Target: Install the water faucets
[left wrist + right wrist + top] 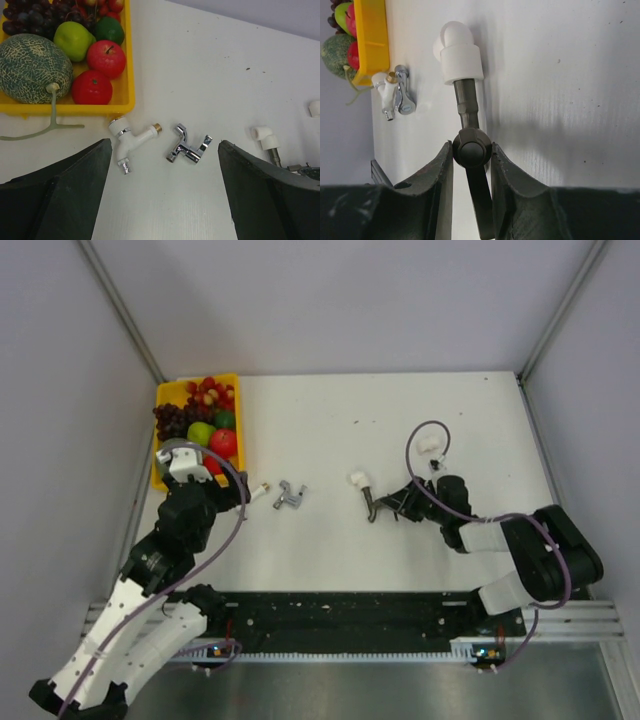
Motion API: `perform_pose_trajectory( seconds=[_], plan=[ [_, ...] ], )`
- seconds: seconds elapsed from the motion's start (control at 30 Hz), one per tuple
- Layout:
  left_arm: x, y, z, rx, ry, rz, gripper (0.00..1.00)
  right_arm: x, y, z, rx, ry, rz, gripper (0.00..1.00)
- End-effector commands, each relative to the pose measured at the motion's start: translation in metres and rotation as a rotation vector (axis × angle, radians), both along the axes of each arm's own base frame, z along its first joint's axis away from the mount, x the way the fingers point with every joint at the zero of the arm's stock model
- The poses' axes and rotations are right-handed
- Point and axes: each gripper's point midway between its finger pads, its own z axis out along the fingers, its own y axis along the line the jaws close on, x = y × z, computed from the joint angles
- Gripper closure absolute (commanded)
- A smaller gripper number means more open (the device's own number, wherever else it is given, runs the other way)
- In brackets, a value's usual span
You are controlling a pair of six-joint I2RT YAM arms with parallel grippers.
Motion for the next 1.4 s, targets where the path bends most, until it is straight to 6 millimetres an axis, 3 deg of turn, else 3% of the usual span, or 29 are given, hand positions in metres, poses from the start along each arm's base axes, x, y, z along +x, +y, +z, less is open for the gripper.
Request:
perform_pose_trajectory(
  seconds=[0.0,0.03,0.27,0.37,0.47,0.6,0.77,0.8,0.83,1.0,1.37],
  plan=[
    [-0.010,0.011,0.006,0.010,-0.043,0.011,0.07,0.026,-0.015,0.005,0.012,-0.041,-0.113,0.80],
    [-0.012,0.015,0.007,0.017,-0.054,0.024,0.01,0.025,-0.020,0.004,0.008,-0.043,-0.129,0.71],
    [-0.028,0.036,0.016,0.025,-0.143,0.071,0.01,0.021,-0.063,0.021,-0.093,-0.117,-0.247,0.26],
    [-0.032,0.041,0.021,0.014,-0.174,0.081,0.01,0.019,-0.085,0.036,-0.148,-0.166,-0.305,0.01],
    [-0.037,0.044,0.025,-0.002,-0.196,0.087,0.01,0.013,-0.108,0.058,-0.232,-0.254,-0.374,0.01],
    [-0.043,0.053,0.029,-0.025,-0.224,0.125,0.01,0.000,-0.137,0.105,-0.349,-0.413,-0.463,0.01],
    [-0.053,0.064,0.037,-0.063,-0.283,0.161,0.01,-0.042,-0.145,0.171,-0.337,-0.709,-0.482,0.01],
    [-0.057,0.069,0.041,-0.082,-0.316,0.176,0.01,-0.059,-0.149,0.197,-0.288,-0.827,-0.521,0.01],
    [-0.059,0.071,0.042,-0.089,-0.324,0.183,0.01,-0.064,-0.151,0.210,-0.305,-0.828,-0.517,0.01],
    [-0.066,0.077,0.043,-0.105,-0.359,0.194,0.01,-0.070,-0.154,0.228,-0.333,-0.829,-0.519,0.01],
    [-0.085,0.094,0.048,-0.149,-0.441,0.237,0.01,-0.107,-0.188,0.276,-0.451,-0.889,-0.644,0.01]
  ],
)
